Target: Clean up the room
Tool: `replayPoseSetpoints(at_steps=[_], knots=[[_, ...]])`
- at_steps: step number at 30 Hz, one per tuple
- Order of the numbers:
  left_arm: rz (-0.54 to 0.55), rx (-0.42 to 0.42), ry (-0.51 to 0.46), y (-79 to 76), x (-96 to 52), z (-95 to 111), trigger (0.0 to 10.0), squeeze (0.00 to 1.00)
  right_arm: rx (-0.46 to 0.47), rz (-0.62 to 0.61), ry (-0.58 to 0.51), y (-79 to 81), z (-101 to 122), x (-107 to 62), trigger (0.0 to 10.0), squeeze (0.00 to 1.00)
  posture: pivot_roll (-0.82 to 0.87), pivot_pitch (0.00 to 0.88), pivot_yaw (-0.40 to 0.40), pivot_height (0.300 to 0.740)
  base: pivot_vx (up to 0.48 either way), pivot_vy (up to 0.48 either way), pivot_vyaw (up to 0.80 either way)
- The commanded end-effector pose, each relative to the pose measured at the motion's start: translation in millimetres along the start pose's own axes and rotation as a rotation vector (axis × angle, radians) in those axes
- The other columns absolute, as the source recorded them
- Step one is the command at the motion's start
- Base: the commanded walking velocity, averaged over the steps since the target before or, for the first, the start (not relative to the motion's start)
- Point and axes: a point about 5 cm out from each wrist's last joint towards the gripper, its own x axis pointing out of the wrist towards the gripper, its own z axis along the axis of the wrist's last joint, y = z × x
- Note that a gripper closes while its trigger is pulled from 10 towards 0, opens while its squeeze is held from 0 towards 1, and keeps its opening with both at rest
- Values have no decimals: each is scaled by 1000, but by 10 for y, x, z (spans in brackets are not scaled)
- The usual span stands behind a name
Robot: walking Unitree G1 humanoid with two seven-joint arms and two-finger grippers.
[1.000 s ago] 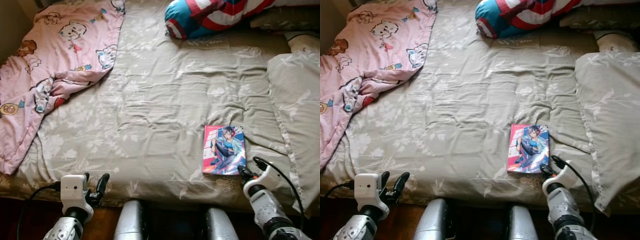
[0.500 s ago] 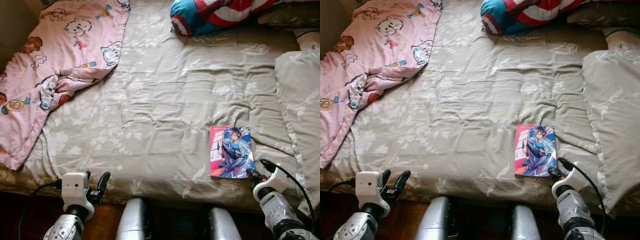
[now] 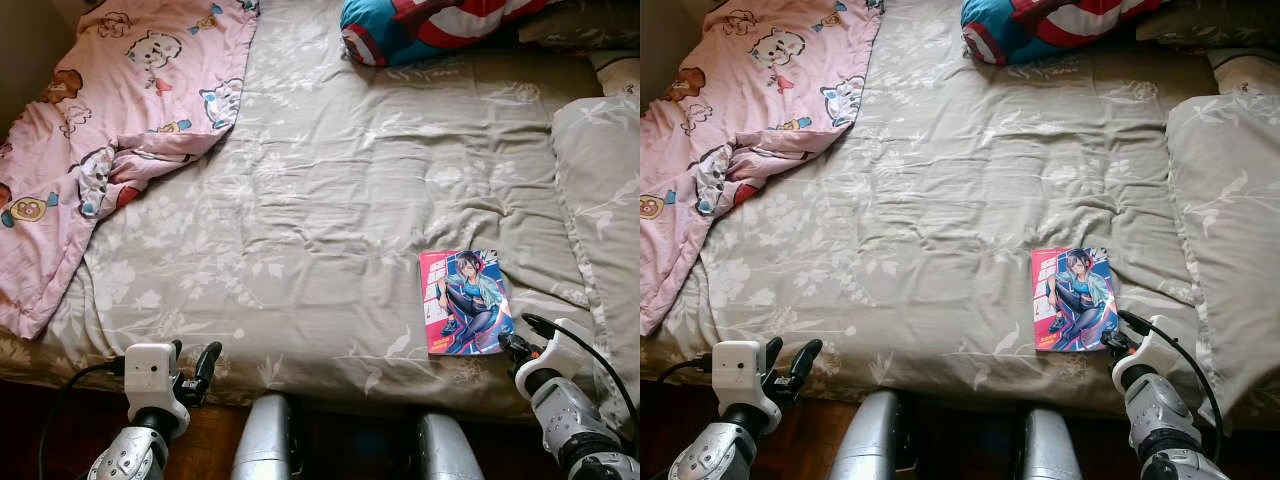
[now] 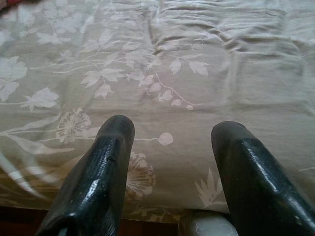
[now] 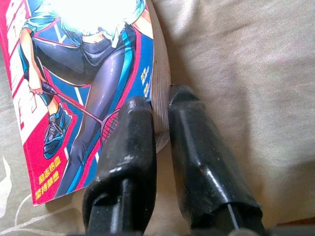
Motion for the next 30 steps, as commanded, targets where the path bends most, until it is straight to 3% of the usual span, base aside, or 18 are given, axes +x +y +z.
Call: replayPoseSetpoints(at_steps=[1,3,4,15,25,26,27,30], knots=[[8,17,52,54,-45,-90,10000,0,-6,-26,76,-50,-192,-41,10000,553,115,293,110,636,0,0,0],[8,20,53,56,-41,-93,10000,0,-5,-25,79,-42,-204,-40,10000,604,115,292,110,636,0,0,0],[9,20,53,55,-40,-92,10000,0,-2,-28,80,-37,-218,-40,10000,702,115,292,110,636,0,0,0],[12,18,49,45,-40,-89,10000,0,21,-96,74,-96,-261,-62,10000,678,119,289,109,636,0,0,0],[10,13,47,27,-13,-100,10000,0,2,-170,-15,-172,-73,-59,10000,639,112,277,103,636,0,0,0],[10,12,47,19,0,-107,10000,0,-31,-194,-26,-187,-50,-62,10000,561,111,268,101,636,0,0,0],[11,11,45,19,13,-108,10000,0,-52,-201,-40,-192,-28,-64,10000,0,109,258,98,636,0,0,0],[14,5,31,16,92,-102,10000,0,-90,-198,-118,-180,97,-60,10000,0,95,231,89,636,0,0,0]])
